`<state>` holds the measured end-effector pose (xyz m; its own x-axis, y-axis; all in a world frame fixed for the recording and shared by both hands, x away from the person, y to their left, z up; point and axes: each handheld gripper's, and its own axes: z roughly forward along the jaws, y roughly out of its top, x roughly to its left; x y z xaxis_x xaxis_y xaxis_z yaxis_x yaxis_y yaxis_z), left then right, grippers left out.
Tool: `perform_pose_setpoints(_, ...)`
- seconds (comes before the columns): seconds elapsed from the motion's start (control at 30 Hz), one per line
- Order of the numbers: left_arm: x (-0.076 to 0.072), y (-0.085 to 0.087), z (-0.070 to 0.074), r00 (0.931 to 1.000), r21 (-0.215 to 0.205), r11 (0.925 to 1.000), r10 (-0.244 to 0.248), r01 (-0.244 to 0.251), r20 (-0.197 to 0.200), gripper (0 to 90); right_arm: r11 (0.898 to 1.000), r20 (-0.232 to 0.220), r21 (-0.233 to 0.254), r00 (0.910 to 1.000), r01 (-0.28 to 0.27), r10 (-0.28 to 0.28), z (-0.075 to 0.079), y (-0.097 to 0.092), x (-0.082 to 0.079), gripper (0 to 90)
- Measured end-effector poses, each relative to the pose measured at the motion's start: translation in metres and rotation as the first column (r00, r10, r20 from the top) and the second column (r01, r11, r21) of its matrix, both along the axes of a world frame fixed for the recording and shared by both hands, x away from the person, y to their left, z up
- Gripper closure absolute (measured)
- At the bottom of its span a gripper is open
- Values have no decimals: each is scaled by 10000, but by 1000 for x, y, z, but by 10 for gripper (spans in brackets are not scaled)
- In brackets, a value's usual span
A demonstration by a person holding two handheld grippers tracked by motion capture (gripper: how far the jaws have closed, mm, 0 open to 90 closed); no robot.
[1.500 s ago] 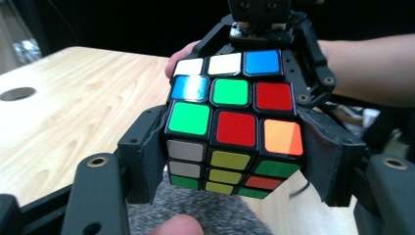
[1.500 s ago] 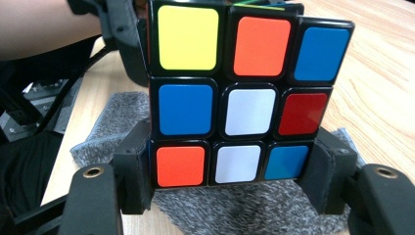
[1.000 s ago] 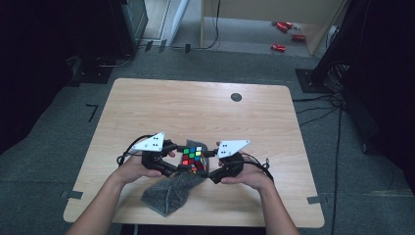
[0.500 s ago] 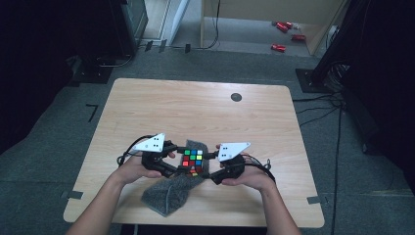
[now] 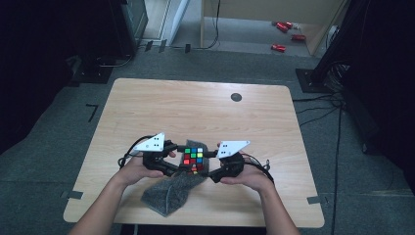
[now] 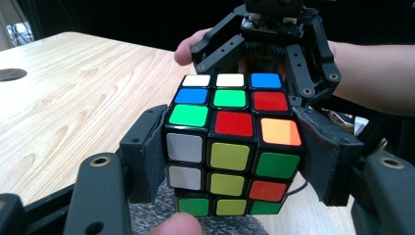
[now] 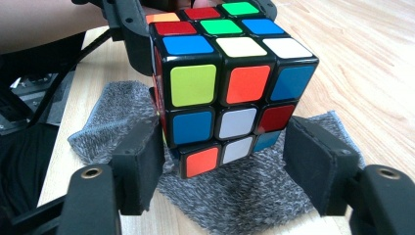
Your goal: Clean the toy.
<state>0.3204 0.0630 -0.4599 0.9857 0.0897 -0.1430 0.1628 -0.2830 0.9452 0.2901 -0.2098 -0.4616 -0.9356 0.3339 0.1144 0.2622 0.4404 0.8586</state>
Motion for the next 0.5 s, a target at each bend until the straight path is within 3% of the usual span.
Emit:
perform_pose_setpoints(0.13, -1, -2, 0, 10000, -69, 9999, -98, 98, 16, 354, 10000, -141, 5, 9999, -25, 25, -1, 3, 1, 233)
perform_pose_setpoints(0.5, -2, -2, 2, 9999, -129, 9999, -86, 88, 134, 354, 9998, -89, -100, 9999, -144, 143, -2, 8, 0, 276)
